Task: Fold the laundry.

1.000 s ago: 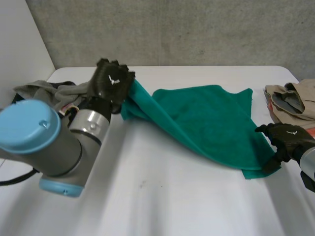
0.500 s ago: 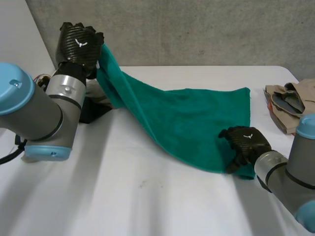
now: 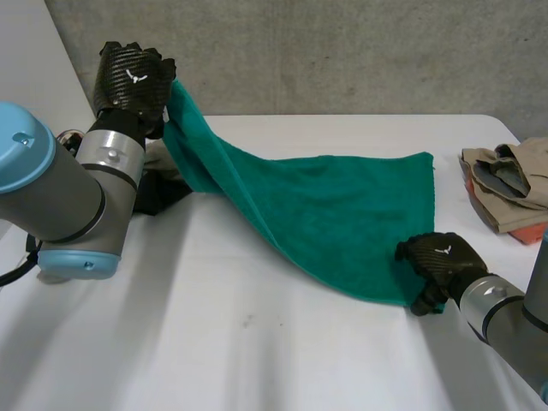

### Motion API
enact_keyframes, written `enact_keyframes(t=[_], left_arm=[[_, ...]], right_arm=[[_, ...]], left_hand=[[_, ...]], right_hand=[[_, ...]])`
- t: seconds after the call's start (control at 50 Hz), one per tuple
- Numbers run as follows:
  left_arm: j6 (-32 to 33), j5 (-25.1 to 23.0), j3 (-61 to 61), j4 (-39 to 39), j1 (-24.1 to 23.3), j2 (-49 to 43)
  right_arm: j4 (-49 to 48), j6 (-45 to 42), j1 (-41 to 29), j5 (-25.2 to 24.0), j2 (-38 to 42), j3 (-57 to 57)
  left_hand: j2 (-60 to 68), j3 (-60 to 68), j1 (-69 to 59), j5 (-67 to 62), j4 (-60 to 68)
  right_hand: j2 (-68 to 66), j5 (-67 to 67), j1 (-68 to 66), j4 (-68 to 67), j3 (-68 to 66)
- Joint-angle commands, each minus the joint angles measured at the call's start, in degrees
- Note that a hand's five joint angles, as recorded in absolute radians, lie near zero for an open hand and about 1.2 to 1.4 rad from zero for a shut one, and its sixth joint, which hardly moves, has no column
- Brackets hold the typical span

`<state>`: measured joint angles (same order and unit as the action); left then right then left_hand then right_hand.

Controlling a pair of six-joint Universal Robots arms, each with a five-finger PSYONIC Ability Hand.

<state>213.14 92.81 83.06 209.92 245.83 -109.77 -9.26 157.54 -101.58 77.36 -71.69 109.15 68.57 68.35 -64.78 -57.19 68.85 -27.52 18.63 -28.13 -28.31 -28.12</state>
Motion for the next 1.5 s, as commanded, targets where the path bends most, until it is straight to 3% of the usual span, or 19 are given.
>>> enact_keyframes(t=[0.02,0.26,0.3,0.36,0.46,0.52,0.62,0.64,0.78,0.92,1.06,1.16,1.28,1.34,1.36,1.38,1.4,1.46,1.5], left_arm=[[0.00,0.00,0.00,-0.30,0.00,0.09],[0.00,0.00,0.26,-0.83,0.00,0.09],[-0.09,0.00,0.35,-1.09,0.00,0.09],[-0.26,0.00,0.70,-1.71,-0.09,0.43],[-0.62,0.00,1.84,-3.73,-0.09,2.63],[-0.71,0.00,3.42,-6.71,-0.09,5.88],[-0.53,-0.17,6.32,-12.60,-0.18,12.47],[-0.36,-0.26,7.20,-14.70,-0.18,14.48],[0.00,-0.70,10.02,-27.61,0.00,21.87],[0.44,-0.88,10.90,-34.93,-0.26,19.78],[4.65,-0.88,8.18,-35.11,-0.18,5.11],[8.08,-0.53,-2.86,-34.76,-0.35,-7.01],[9.58,-0.53,-19.66,-27.04,0.09,-13.88],[10.28,-0.44,-29.85,-10.66,0.26,-14.77],[10.37,-0.44,-31.02,-5.63,0.35,-14.59],[10.46,-0.53,-31.37,-2.27,0.44,-14.51],[10.54,-0.35,-31.73,5.51,1.05,-14.07],[10.54,-0.26,-31.73,14.00,1.76,-12.93],[10.46,-0.35,-30.59,14.91,1.58,-12.22]], right_arm=[[0.13,-2.50,0.60,0.07,-0.12,1.15],[-2.33,-3.56,2.71,-0.11,1.72,-0.25],[-4.00,-4.26,2.79,0.24,2.86,-0.95],[-4.97,-5.31,3.67,0.33,3.92,-2.09],[-4.89,-5.67,4.82,0.42,2.87,-3.85],[-3.40,-5.75,4.99,0.51,-3.70,-5.69],[9.24,-8.12,5.52,-0.19,-17.59,-12.36],[15.70,-9.52,5.95,-0.54,-20.31,-16.47],[34.46,-16.72,10.34,-2.13,-21.39,-29.76],[36.69,-25.79,11.15,-0.11,-17.27,-32.51],[36.77,-29.92,6.58,7.26,-4.18,-33.21],[35.03,-33.17,4.73,13.06,4.69,-39.16],[24.05,-33.09,4.64,13.78,9.72,-50.07],[10.62,-32.04,4.20,13.95,10.25,-56.49],[0.75,-31.08,3.68,14.04,9.73,-57.63],[-3.26,-30.81,3.59,14.13,9.55,-57.64],[-11.57,-30.63,3.41,14.30,8.76,-57.03],[-21.47,-30.45,3.24,14.31,6.92,-55.10],[-24.13,-30.54,2.97,14.13,6.21,-53.25]], left_hand=[[11.43,11.65,-15.22,-12.81,11.15],[11.43,11.65,-15.22,-12.81,11.15],[11.43,11.65,-15.22,-12.81,11.15],[11.43,11.65,-15.22,-12.81,11.15],[11.43,11.65,-15.22,-12.81,11.15],[11.43,11.65,-15.22,-12.81,11.15],[11.43,11.65,-15.22,-12.81,11.15],[11.43,11.65,-15.22,-12.81,11.15],[11.43,11.65,-15.22,-12.81,11.15],[11.43,11.65,-15.22,-12.81,11.15],[11.43,11.65,-15.22,-12.81,11.15],[11.43,11.65,-15.22,-12.81,11.15],[11.43,11.65,-15.22,-12.81,11.15],[11.43,11.65,-15.22,-12.81,11.15],[11.43,11.65,-15.22,-12.81,11.15],[11.43,11.65,-15.22,-12.81,11.15],[11.43,11.65,-15.22,-12.81,11.15],[11.43,11.65,-15.22,-12.81,11.15],[11.43,11.65,-15.22,-12.81,11.15]], right_hand=[[-8.80,7.69,-8.19,-8.01,-8.19],[-19.38,18.27,-18.77,-18.59,-18.78],[-36.83,35.72,-36.22,-36.04,-36.22],[-52.44,51.33,-51.83,-51.65,-51.84],[-52.48,51.37,-51.87,-51.69,-51.88],[-52.48,51.37,-51.87,-51.69,-51.88],[-52.48,51.37,-51.87,-51.69,-51.88],[-52.48,51.37,-51.87,-51.69,-51.88],[-52.48,51.37,-51.87,-51.69,-51.88],[-52.48,51.37,-51.87,-51.69,-51.88],[-52.48,51.37,-51.87,-51.69,-51.88],[-52.48,51.37,-51.87,-51.69,-51.88],[-52.48,51.37,-51.87,-51.69,-51.88],[-52.48,51.37,-51.87,-51.69,-51.88],[-52.48,51.37,-51.87,-51.69,-51.88],[-52.48,51.37,-51.87,-51.69,-51.88],[-52.48,51.37,-51.87,-51.69,-51.88],[-52.48,51.37,-51.87,-51.69,-51.88],[-52.48,51.37,-51.87,-51.69,-51.88]])
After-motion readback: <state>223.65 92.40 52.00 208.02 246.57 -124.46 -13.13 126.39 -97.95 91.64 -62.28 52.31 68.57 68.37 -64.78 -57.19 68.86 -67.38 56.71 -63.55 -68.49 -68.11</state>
